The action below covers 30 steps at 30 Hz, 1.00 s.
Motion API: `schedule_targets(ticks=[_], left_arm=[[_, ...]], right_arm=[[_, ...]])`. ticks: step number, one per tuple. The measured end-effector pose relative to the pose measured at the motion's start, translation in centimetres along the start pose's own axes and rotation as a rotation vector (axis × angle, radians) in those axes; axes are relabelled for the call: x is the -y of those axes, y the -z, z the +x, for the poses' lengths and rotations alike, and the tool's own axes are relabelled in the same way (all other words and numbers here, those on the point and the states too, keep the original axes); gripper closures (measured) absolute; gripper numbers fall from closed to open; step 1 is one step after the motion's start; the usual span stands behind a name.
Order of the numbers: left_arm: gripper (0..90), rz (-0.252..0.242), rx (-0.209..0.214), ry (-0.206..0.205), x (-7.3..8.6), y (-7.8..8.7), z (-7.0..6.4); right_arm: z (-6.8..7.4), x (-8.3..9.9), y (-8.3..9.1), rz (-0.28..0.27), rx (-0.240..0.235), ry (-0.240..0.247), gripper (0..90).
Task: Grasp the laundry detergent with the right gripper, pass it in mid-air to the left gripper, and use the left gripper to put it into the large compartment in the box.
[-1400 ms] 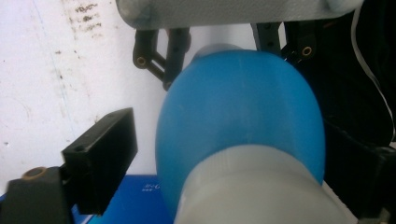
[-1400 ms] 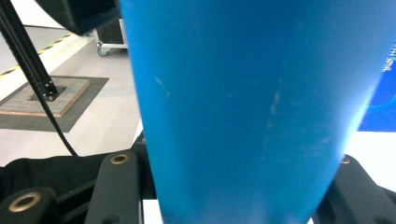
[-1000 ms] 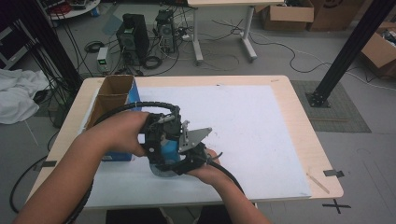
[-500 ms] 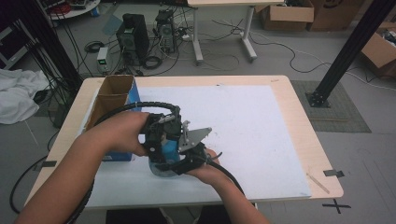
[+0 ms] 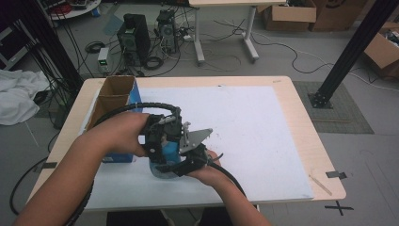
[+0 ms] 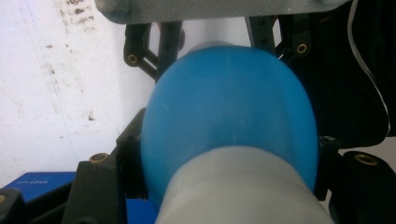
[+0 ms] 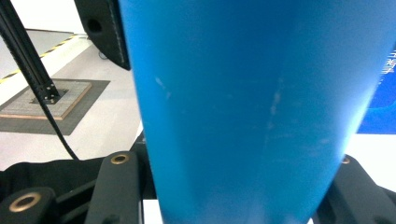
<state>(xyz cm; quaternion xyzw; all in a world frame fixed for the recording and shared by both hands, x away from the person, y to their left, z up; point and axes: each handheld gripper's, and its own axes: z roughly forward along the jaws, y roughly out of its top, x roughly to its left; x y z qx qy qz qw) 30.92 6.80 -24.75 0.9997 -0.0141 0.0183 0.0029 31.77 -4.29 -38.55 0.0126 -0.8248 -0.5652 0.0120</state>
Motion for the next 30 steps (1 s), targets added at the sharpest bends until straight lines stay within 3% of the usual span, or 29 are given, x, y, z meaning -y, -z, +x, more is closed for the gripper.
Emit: schedule_targets(ticks=[10, 24, 27, 30], left_arm=[[38.1, 0.024, -0.023, 0.001, -0.2, -0.1, -0.3], [39.2, 0.041, -0.009, 0.022, -0.4, 0.6, -0.4], [39.3, 0.04, -0.012, 0.016, -0.6, 0.9, -0.5], [39.3, 0.051, -0.013, 0.015, -0.8, 1.0, -0.5]], right_arm=[[0.0, 0.0, -0.1, 0.0, 0.005, 0.001, 47.4], [0.2, -0.5, -0.1, -0.014, -0.011, 0.01, 44.8], [0.3, -0.5, 0.2, -0.017, -0.018, 0.009, 41.6], [0.2, -0.4, 0.6, -0.015, -0.016, -0.006, 31.6]])
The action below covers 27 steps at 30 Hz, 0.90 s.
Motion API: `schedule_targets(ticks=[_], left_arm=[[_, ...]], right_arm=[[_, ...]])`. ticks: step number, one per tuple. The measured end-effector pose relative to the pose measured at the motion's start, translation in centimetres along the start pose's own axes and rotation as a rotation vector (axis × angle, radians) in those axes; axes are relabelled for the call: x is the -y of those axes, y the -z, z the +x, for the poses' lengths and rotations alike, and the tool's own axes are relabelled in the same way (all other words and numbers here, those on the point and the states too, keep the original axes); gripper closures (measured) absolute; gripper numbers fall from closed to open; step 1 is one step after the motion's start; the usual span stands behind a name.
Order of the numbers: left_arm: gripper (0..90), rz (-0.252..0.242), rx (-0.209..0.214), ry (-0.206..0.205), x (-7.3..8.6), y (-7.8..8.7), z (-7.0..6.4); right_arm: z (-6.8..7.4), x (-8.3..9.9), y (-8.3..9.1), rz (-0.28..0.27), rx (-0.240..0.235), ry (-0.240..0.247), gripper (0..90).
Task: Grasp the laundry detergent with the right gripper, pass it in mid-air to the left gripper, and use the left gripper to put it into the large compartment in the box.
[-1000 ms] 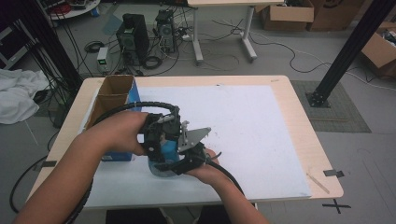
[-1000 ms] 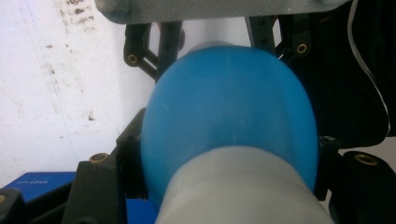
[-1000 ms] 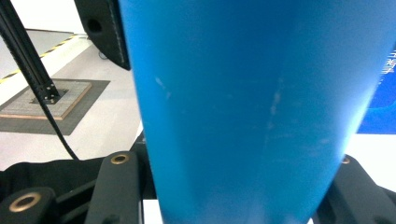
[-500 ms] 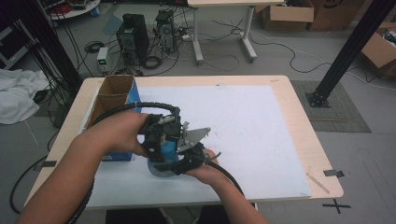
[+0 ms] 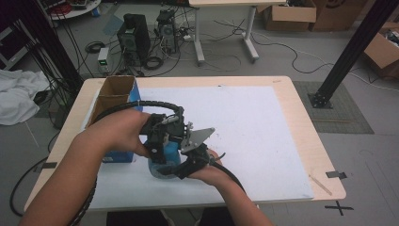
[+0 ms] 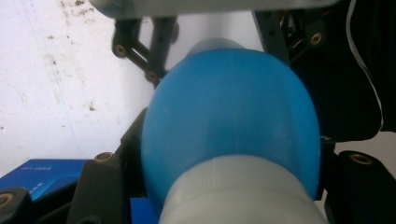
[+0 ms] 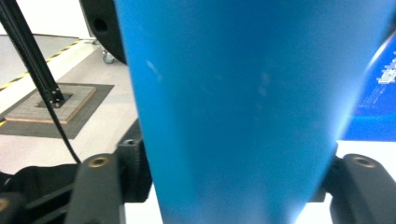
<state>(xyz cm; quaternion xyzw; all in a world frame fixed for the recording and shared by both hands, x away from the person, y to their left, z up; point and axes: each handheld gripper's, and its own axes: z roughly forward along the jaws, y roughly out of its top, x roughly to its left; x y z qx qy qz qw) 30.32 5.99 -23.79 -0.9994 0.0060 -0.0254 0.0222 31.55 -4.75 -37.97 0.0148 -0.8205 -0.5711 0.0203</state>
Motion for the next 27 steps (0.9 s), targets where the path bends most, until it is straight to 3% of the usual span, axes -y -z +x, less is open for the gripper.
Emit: schedule_targets(ticks=[7, 17, 22, 24, 27], left_arm=[[39.2, 0.009, 0.013, 0.026, 0.0, 0.0, 0.6], [39.1, -0.013, 0.039, 0.068, 0.2, 0.9, 1.6], [39.0, -0.029, 0.078, 0.157, 1.4, 2.8, 2.9], [38.8, -0.034, 0.094, 0.2, 1.9, 3.5, 3.6], [38.8, -0.037, 0.096, 0.264, 2.8, 4.5, 4.6]], right_arm=[[0.0, 0.2, 1.3, -0.022, 0.012, -0.012, 27.1], [-0.5, -0.3, 5.2, -0.024, 0.083, -0.025, 14.9], [-0.6, -1.7, 7.8, 0.033, 0.1, -0.011, 8.3], [-0.9, -2.7, 9.4, 0.097, 0.114, -0.021, 3.6], [-1.1, -3.4, 10.5, 0.13, 0.13, -0.019, 2.0]])
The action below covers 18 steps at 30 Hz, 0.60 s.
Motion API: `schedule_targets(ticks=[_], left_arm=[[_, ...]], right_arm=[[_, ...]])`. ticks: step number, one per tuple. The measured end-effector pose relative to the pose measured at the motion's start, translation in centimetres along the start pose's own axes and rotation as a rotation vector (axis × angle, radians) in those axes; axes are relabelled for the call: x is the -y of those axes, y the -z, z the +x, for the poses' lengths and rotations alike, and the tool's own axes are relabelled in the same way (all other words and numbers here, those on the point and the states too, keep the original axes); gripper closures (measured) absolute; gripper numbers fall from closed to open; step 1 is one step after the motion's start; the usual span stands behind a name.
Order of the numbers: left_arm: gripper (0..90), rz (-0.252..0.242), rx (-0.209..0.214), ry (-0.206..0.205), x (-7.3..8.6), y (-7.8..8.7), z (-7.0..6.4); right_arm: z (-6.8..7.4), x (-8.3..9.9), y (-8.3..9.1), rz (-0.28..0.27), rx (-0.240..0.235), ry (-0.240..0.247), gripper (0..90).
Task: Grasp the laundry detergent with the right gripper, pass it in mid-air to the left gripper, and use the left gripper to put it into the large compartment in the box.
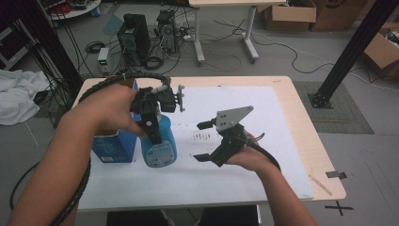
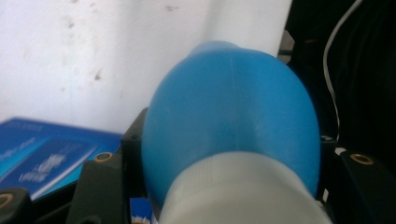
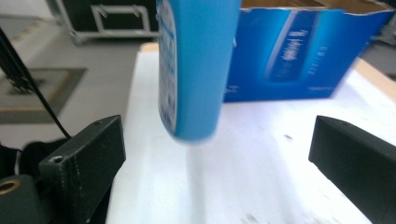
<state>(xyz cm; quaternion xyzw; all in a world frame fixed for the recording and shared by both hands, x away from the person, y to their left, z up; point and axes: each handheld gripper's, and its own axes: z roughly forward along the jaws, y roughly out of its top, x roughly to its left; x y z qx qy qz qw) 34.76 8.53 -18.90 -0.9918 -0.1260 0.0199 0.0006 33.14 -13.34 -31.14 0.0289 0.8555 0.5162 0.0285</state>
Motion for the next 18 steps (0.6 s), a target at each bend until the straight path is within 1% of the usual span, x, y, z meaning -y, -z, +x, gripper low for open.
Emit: schedule_targets(ticks=[1, 2, 3, 4, 5, 6, 7, 8, 9, 10, 11, 12, 13, 14, 15, 16, 17, 18], left_arm=[[38.8, -0.003, 0.001, 0.027, 0.2, 0.4, 0.4], [38.7, -0.003, 0.006, 0.078, 0.7, 1.3, 1.3], [38.8, -0.003, 0.006, 0.078, 0.7, 1.3, 1.3], [38.7, -0.002, 0.014, 0.139, 1.1, 2.2, 2.1], [38.7, -0.002, 0.014, 0.139, 1.1, 2.2, 2.1], [38.7, -0.002, 0.017, 0.166, 1.4, 2.7, 2.5], [38.6, -0.004, 0.025, 0.234, 1.8, 3.7, 3.2], [38.6, -0.004, 0.025, 0.234, 1.8, 3.7, 3.2], [38.6, 0.001, 0.025, 0.297, 2.3, 4.8, 3.8], [38.6, 0.001, 0.025, 0.297, 2.3, 4.8, 3.8], [38.6, -0.003, 0.022, 0.322, 2.6, 5.3, 4.1], [38.6, -0.013, 0.021, 0.357, 2.9, 5.9, 4.4], [38.6, -0.02, 0.021, 0.41, 3.3, 6.6, 4.8], [38.6, -0.028, 0.022, 0.442, 3.6, 7.0, 5.0], [38.6, -0.04, 0.023, 0.491, 4.0, 7.6, 5.3], [38.6, -0.052, 0.026, 0.529, 4.3, 8.0, 5.5], [38.6, -0.066, 0.023, 0.591, 4.9, 8.6, 5.8], [38.7, -0.08, 0.006, 0.676, 5.7, 9.5, 6.1]], right_arm=[[-0.2, -0.3, 0.5, 0.026, 0.004, -0.002, 1.3], [-0.4, -0.8, 1.4, 0.084, 0.02, 0.01, 0.0], [-0.4, -0.8, 1.4, 0.084, 0.02, 0.01, 0.0], [-0.7, -1.3, 2.2, 0.139, 0.017, 0.008, 0.0], [-0.8, -1.6, 2.6, 0.174, 0.026, 0.015, 0.0], [-0.9, -1.8, 2.9, 0.202, 0.026, 0.022, 0.0], [-0.9, -2.0, 3.1, 0.232, 0.021, 0.022, 0.0], [-0.9, -2.0, 3.1, 0.232, 0.021, 0.022, 0.0], [-1.0, -2.3, 3.4, 0.297, 0.025, 0.026, 0.0], [-1.0, -2.3, 3.4, 0.297, 0.025, 0.026, 0.0], [-1.1, -2.4, 3.6, 0.329, 0.025, 0.032, 0.0], [-1.1, -2.5, 3.7, 0.358, 0.025, 0.035, 0.0], [-1.1, -2.5, 3.8, 0.384, 0.022, 0.036, 0.0], [-1.2, -2.6, 3.9, 0.405, -0.001, 0.029, 0.0], [-1.1, -2.5, 4.1, 0.44, 0.0, 0.03, 0.0], [-1.1, -2.5, 4.1, 0.44, 0.0, 0.03, 0.0], [-1.1, -2.5, 4.2, 0.455, -0.005, 0.031, 0.0], [-1.1, -2.3, 4.4, 0.496, -0.007, 0.027, 0.0]])
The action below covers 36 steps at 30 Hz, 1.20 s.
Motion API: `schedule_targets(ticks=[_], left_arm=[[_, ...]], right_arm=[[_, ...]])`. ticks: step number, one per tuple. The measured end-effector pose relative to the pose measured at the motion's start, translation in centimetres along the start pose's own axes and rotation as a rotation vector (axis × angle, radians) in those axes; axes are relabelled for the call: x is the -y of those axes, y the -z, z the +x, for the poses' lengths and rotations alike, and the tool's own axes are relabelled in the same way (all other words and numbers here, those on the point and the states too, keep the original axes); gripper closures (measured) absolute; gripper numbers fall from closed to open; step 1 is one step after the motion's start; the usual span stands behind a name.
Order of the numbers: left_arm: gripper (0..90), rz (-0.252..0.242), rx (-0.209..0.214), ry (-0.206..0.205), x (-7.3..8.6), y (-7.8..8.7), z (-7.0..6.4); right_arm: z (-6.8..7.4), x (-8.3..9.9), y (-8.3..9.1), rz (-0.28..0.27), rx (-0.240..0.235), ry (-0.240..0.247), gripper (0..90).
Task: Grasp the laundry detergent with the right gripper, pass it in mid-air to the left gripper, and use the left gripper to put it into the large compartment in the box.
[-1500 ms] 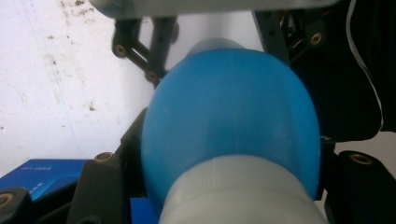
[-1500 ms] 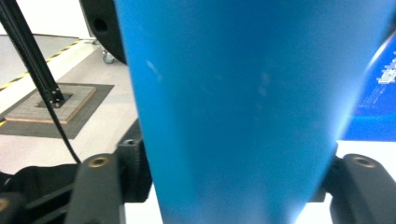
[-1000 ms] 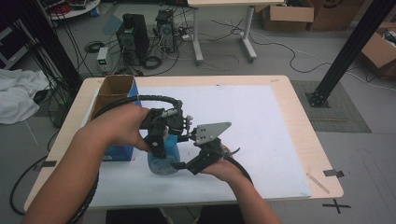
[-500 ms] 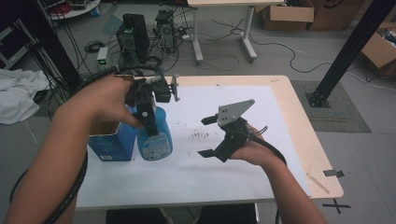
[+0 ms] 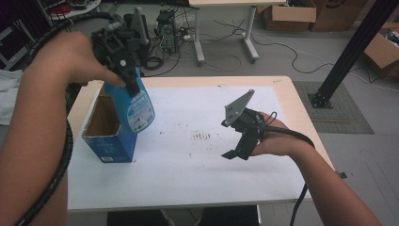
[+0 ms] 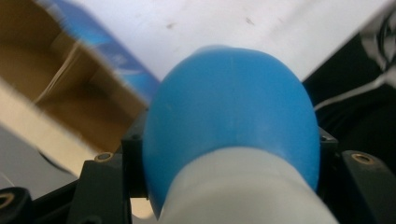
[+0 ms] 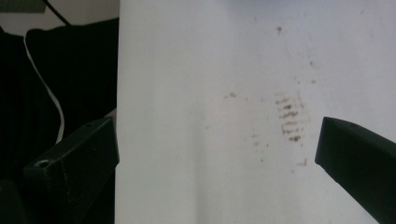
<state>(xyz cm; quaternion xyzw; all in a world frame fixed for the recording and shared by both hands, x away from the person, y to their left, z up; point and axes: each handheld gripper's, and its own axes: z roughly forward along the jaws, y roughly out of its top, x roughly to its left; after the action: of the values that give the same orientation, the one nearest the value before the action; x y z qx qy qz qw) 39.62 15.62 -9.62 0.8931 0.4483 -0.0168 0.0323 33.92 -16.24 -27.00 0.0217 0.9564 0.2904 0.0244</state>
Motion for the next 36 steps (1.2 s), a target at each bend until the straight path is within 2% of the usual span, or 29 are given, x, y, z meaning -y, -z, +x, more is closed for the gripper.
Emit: schedule_targets(ticks=[1, 7, 8, 9, 11, 15, 17, 19, 23, 24, 26, 27, 28, 32, 36], left_arm=[[38.7, 0.0, 0.0, 0.0, 0.0, 0.0, 0.0], [38.7, -0.002, -0.028, 0.229, 0.9, 2.3, 2.3], [38.7, -0.007, -0.039, 0.294, 1.3, 2.9, 2.9], [38.7, -0.007, -0.039, 0.294, 1.3, 2.9, 2.9], [38.7, -0.022, -0.048, 0.363, 1.6, 3.4, 3.5], [38.8, -0.037, -0.07, 0.454, 2.1, 3.8, 4.4], [38.7, -0.042, -0.083, 0.471, 2.3, 3.8, 4.8], [38.7, -0.07, -0.1, 0.489, 2.5, 3.7, 5.1], [38.7, -0.044, -0.144, 0.513, 2.6, 2.5, 5.9], [38.7, -0.032, -0.155, 0.523, 2.8, 1.7, 6.3], [38.7, -0.032, -0.157, 0.526, 2.9, 1.2, 6.6], [38.7, -0.026, -0.153, 0.526, 3.0, 0.7, 6.9], [38.7, -0.024, -0.13, 0.533, 3.2, -0.3, 7.4], [38.7, -0.018, -0.097, 0.544, 3.4, -1.9, 8.0], [38.7, -0.009, -0.092, 0.542, 3.4, -4.0, 8.4]], right_arm=[[0.0, 0.0, 0.0, 0.0, 0.0, 0.0, 0.0], [0.0, 1.0, 0.1, 0.047, -0.001, -0.012, 0.0], [0.0, 1.4, 0.2, 0.053, 0.002, -0.017, 0.0], [0.0, 1.4, 0.2, 0.053, 0.002, -0.017, 0.0], [-0.1, 1.6, 0.3, 0.056, 0.01, -0.019, 0.0], [-0.1, 1.8, 0.5, 0.067, 0.012, -0.026, 0.0], [-0.1, 1.9, 0.4, 0.08, 0.014, -0.026, 0.0], [-0.1, 2.0, 0.4, 0.083, 0.011, -0.028, 0.0], [-0.1, 2.0, 0.5, 0.093, 0.012, -0.031, 0.0], [-0.1, 2.0, 0.6, 0.103, 0.021, -0.033, 0.0], [-0.1, 2.1, 0.8, 0.106, 0.024, -0.036, 0.0], [-0.1, 2.1, 0.8, 0.106, 0.024, -0.036, 0.0], [0.0, 2.1, 0.9, 0.109, 0.025, -0.039, 0.0], [0.1, 2.2, 1.0, 0.112, 0.029, -0.04, 0.0], [0.1, 2.3, 1.0, 0.112, 0.032, -0.042, 0.0]])
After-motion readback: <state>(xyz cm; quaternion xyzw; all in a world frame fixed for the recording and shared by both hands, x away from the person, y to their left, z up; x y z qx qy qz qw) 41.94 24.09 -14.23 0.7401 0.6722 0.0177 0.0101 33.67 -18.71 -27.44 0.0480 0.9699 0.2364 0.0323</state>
